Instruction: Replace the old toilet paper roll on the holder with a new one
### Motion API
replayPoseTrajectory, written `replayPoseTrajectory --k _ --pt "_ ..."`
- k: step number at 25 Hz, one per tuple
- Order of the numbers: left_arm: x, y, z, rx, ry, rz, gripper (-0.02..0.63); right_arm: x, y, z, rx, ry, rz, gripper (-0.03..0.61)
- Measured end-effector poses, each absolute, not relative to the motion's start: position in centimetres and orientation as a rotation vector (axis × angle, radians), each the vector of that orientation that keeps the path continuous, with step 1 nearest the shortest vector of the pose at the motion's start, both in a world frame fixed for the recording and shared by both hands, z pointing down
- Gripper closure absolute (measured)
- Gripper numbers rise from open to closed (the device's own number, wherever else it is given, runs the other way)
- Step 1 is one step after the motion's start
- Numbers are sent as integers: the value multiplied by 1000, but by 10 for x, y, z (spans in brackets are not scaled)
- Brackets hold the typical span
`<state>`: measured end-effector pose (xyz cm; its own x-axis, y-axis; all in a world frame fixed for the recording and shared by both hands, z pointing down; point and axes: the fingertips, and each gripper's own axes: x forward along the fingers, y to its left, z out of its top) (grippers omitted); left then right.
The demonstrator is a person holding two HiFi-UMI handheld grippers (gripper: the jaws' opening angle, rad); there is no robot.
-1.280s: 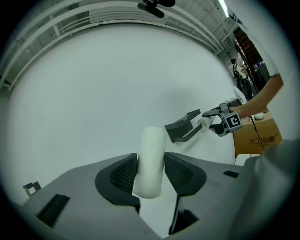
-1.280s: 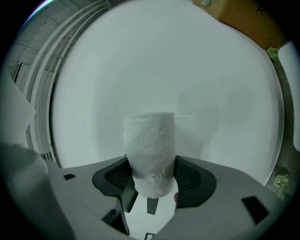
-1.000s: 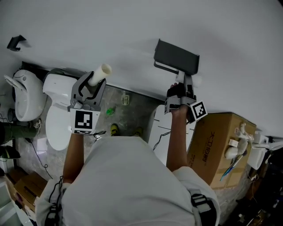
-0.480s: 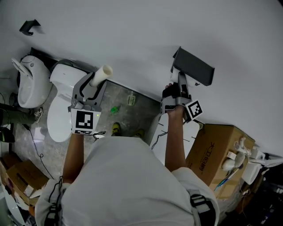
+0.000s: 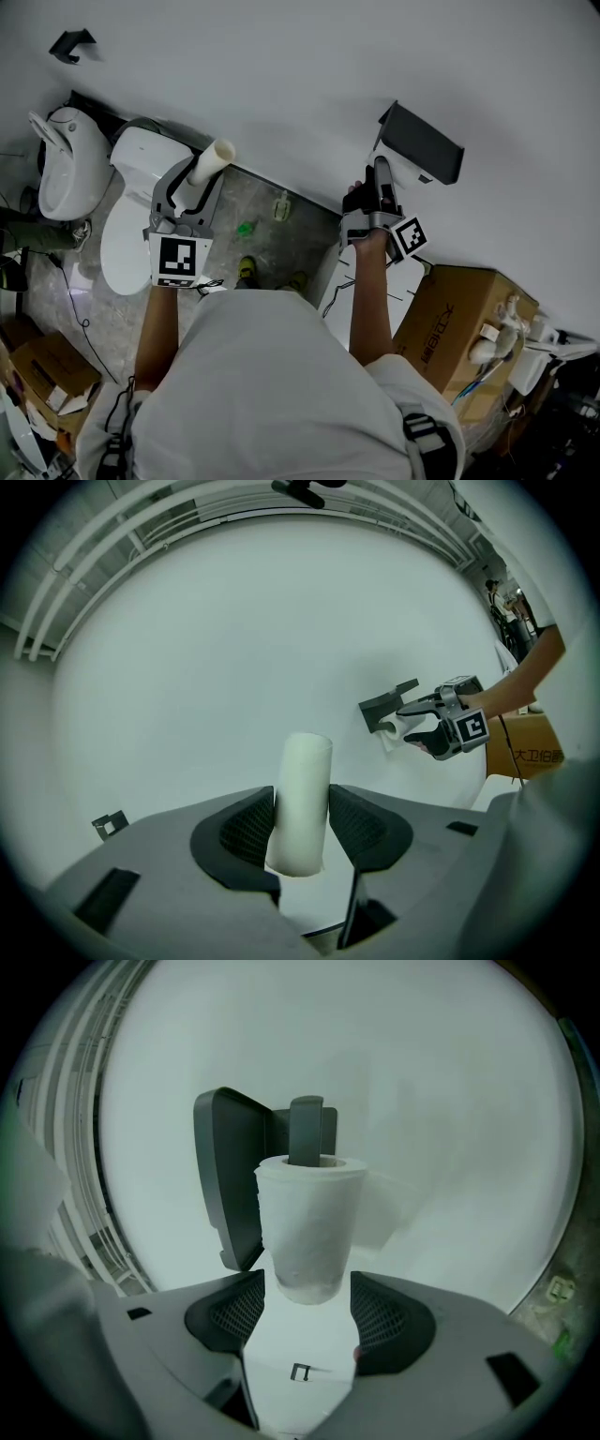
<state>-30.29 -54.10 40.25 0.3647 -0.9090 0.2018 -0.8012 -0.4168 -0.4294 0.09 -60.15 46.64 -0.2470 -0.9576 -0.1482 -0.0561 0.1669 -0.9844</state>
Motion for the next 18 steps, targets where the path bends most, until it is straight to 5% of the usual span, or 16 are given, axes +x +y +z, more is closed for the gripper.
replayPoseTrajectory --k 7,18 --pt "-284 -538 401 -2441 1438 -526 410 1 -547 486 -1144 1519 -1241 310" --pt "-208 -549 397 -2613 1209 -374 410 57 -483 461 -1779 1823 -869 403"
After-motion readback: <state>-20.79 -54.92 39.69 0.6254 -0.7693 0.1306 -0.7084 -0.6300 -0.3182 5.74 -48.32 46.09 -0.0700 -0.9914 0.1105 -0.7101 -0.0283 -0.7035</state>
